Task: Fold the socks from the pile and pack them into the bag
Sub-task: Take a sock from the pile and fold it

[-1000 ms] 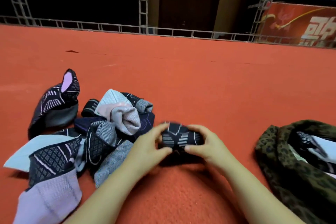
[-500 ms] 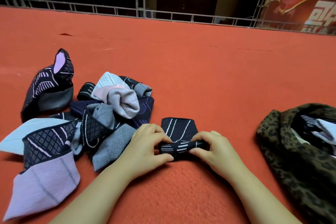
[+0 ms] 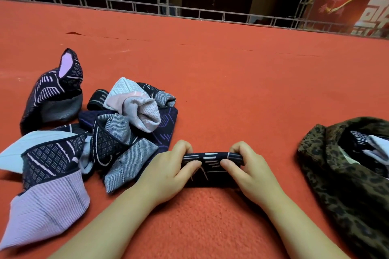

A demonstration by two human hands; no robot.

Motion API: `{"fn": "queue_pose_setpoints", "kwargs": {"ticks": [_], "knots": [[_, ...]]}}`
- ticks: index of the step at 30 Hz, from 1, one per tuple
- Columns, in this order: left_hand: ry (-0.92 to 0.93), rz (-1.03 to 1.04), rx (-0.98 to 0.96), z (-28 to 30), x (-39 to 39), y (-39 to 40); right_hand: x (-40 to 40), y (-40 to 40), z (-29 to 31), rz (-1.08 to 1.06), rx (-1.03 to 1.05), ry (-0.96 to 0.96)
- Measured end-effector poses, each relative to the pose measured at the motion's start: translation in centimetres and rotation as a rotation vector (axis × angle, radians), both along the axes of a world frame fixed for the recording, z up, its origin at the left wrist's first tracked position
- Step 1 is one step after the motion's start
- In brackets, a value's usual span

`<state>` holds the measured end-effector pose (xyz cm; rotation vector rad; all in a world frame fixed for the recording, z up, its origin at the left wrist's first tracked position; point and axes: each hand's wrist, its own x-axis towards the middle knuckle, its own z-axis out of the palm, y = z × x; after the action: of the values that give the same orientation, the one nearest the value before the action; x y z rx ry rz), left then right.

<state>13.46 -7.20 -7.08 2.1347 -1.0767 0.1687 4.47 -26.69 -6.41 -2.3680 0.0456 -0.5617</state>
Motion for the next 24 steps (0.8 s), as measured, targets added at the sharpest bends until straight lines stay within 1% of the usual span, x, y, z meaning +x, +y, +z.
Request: {"fn": "queue_pose_setpoints", "kwargs": {"ticks": [2,5,7,8,10,12,14,17,20,22,24], "knots": [[0.029,0.019,-0.043,0.0,0.1,-0.1,0.0,0.1,0.0,-0.020,0.047,-0.006],[0.129,0.032,-0.125,-0.2,0.0,-0.5,0.2,0.3,-0.2,-0.096,0.146,-0.012],[0.151,0.058,-0.104,-0.6,0.3,-0.7,0.6,0.6,-0.3,-0.148,0.192,0.077],[0.140,0.077,-0.061,-0.8,0.6,-0.6,0.8,0.7,-0.5,-0.187,0.154,0.157],[0.100,0.094,0.054,-1.2,1.2,-0.5,1.1,0.5,-0.6,-0.277,-0.035,0.326],[0.056,0.092,0.160,-1.4,1.6,-0.4,1.0,0.5,-0.4,-0.311,-0.209,0.433],[0.049,0.106,0.283,-1.2,1.5,-0.4,0.8,0.6,-0.2,-0.283,-0.293,0.500],[0.156,0.103,0.483,-0.2,0.7,-0.1,0.5,0.7,0.0,-0.232,-0.334,0.600],[0.188,0.037,0.612,0.2,0.2,0.1,0.4,1.0,-0.1,-0.192,-0.259,0.609],[0.202,0.040,0.606,0.1,0.0,0.1,0.0,1.7,0.1,-0.156,-0.160,0.538],[0.233,0.080,0.536,-0.1,-0.9,0.0,-0.6,2.2,0.1,-0.144,0.000,0.447]]}}
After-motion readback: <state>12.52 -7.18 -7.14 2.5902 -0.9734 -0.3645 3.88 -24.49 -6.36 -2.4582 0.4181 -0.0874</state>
